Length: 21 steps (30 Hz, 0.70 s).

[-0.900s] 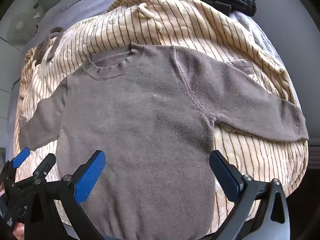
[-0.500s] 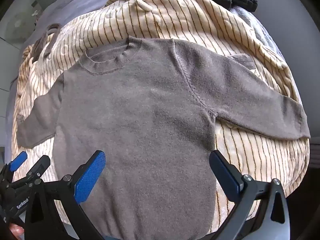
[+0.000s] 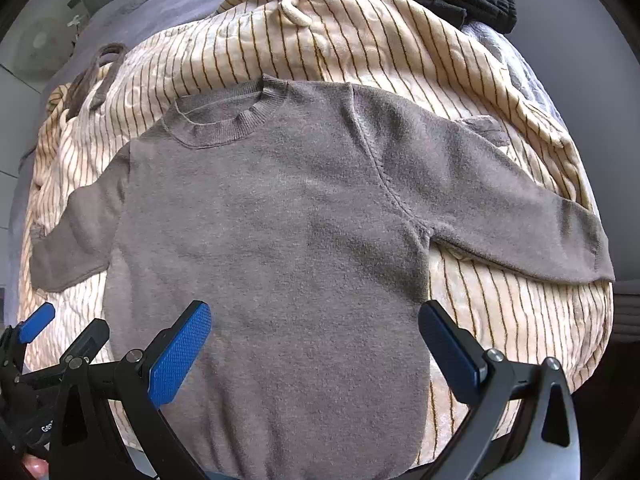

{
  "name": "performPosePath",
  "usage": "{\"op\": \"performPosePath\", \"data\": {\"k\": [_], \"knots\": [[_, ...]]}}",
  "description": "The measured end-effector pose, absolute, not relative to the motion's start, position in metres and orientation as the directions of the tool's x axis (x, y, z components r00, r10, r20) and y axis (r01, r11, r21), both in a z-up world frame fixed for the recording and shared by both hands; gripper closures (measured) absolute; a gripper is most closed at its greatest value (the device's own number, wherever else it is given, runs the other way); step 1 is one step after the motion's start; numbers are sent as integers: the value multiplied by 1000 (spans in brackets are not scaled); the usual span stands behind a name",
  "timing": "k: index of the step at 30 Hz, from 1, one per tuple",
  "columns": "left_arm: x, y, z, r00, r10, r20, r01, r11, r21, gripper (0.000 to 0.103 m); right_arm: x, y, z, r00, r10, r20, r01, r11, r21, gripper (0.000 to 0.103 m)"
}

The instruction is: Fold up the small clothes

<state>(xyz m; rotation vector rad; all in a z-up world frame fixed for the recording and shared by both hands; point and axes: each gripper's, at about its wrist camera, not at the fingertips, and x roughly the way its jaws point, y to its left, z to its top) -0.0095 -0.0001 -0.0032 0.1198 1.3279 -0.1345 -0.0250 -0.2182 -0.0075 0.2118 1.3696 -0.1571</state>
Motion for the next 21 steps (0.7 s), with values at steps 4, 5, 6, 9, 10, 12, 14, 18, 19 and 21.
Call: {"op": "performPosePath", "data": {"k": [4, 5, 6, 9, 10, 12, 14, 18, 19, 21], "knots": [[-10, 0, -3, 231, -26, -973, 159, 987, 12, 0, -26, -218, -8, 187, 13, -982, 243, 968, 59, 0], [-11, 1, -4, 231, -26, -973, 156, 988, 11, 0, -26, -217, -8, 187, 13, -982, 242, 968, 59, 0], [-11, 2, -4, 229, -28, -973, 154, 988, 8, 0, -26, -217, -8, 187, 13, -982, 241, 969, 59, 0], [-12, 4, -5, 227, -30, -974, 147, 989, 4, 0, -27, -215, -9, 183, 13, -983, 236, 970, 57, 0], [-12, 5, -5, 225, -29, -974, 143, 990, 4, 0, -27, -215, -9, 181, 13, -983, 236, 970, 56, 0], [-12, 6, -5, 224, -31, -974, 138, 990, 1, 0, -27, -213, -9, 179, 11, -984, 234, 971, 54, 0], [-11, 7, -5, 225, -29, -974, 132, 991, 1, 0, -26, -212, -8, 180, 10, -984, 230, 972, 52, 0], [-11, 9, -5, 224, -25, -974, 121, 993, 2, 0, -26, -210, -5, 186, 8, -983, 225, 973, 50, 0], [-11, 10, -5, 223, -25, -974, 117, 993, 1, 0, -27, -210, -5, 187, 7, -982, 225, 973, 50, 0], [-12, 12, -5, 223, -27, -975, 112, 994, -2, 0, -28, -209, -5, 186, 7, -983, 226, 973, 50, 0]]}}
